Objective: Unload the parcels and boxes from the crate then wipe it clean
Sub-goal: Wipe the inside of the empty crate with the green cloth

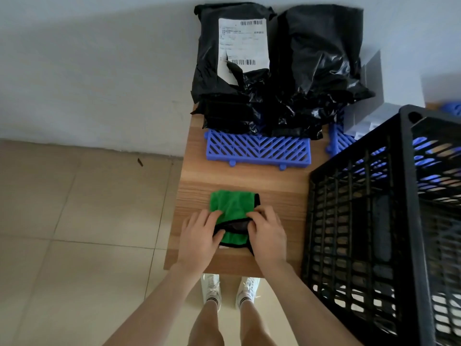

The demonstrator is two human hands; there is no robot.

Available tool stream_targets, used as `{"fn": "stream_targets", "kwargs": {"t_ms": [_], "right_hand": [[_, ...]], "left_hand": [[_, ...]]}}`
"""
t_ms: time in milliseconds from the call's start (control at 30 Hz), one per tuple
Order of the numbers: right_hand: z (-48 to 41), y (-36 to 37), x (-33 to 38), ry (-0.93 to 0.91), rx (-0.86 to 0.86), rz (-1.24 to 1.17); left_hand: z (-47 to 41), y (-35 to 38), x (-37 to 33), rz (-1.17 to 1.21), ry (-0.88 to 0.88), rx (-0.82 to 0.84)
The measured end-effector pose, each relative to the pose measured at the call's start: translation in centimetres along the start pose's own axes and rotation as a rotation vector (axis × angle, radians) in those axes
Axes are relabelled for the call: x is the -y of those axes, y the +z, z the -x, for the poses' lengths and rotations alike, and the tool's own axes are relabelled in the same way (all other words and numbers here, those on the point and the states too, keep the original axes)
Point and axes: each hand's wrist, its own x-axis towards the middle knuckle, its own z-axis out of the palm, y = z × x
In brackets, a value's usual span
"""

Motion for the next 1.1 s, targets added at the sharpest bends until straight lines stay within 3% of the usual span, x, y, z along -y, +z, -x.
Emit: {"fn": "stream_targets", "kwargs": {"t_ms": [133,200,333,533,700,767,867,1033,1100], "right_hand": [[1.4,-0.7,-1.3,-0.050,-0.162,-0.018],[2.3,-0.7,-2.2,-0.014,-0.083,0.010],[3.8,-0.1,-3.5,0.081,0.232,0.058],[2.3,0.0,-1.9,0.527,0.045,-0.379],[-0.5,-0.3,-0.6,0.895,0.147,-0.604],[-0.9,-0.5,0.3,0.963,0.123,-0.815],[-0.4,-0.6,1.0,0.935,0.071,-1.013],[1.9,-0.1,1.1,0.798,0.056,-0.788],[2.7,0.3,1.2,0.718,0.052,-0.729]], "left_hand": [[0.9,0.1,-0.3,-0.012,0.003,-0.004],[1.3,0.1,-0.4,-0.011,-0.016,0.019],[1.6,0.1,-0.7,0.030,-0.075,0.058],[1.2,0.2,-0.9,0.103,-0.137,0.107],[0.5,0.5,-1.4,0.191,-0.252,0.104],[0.2,0.7,-1.7,0.265,-0.338,0.035],[0.0,0.9,-2.1,0.470,-0.560,-0.087],[0.2,1.2,-2.4,0.654,-0.776,-0.093],[0.2,1.3,-2.3,0.885,-0.915,-0.060]]}}
